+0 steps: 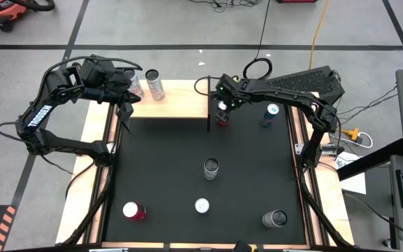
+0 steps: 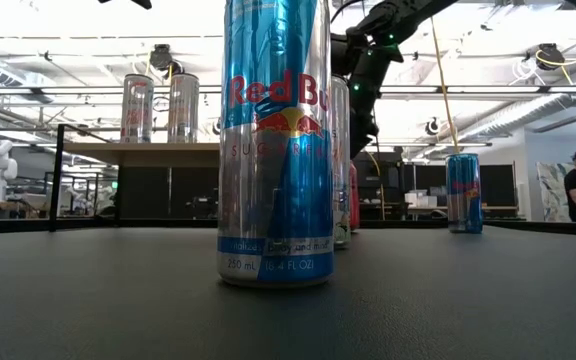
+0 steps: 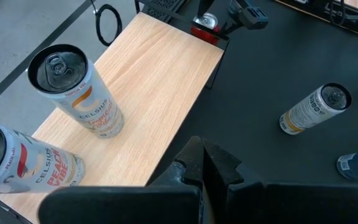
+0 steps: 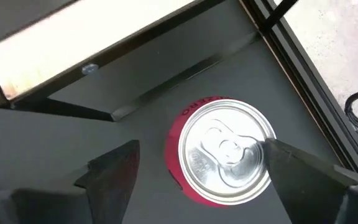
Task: Place canned beverage on shelf
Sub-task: Put the top red black soda can on the shelf
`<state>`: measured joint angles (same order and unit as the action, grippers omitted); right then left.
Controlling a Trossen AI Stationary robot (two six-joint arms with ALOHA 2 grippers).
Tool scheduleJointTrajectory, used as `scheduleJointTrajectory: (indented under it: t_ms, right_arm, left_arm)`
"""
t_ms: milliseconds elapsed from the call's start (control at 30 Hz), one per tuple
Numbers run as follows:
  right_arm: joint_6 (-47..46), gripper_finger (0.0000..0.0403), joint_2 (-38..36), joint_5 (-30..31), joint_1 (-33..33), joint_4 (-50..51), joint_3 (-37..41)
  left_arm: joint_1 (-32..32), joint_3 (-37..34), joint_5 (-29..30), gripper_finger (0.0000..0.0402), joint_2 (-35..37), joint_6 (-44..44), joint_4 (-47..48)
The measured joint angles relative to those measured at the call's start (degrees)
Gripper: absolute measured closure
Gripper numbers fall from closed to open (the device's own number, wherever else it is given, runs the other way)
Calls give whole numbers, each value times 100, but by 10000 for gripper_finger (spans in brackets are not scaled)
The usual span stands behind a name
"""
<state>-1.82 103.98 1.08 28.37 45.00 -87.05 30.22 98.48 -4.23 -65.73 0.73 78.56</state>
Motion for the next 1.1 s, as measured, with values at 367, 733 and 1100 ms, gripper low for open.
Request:
scheduleJointTrajectory:
  t_ms: [367, 733, 1100]
  right_arm:
    - [-258, 77, 11, 645, 4, 375, 14]
    - [-204, 78, -39, 324, -26, 329, -4]
    - [-219, 78, -171, 195, -113, 729, -228]
  left_arm:
    - [0, 0, -2, 401, 0, -4, 0]
    - [2, 0, 0, 401, 0, -11, 0]
    - [0, 0, 0, 401, 0, -13, 0]
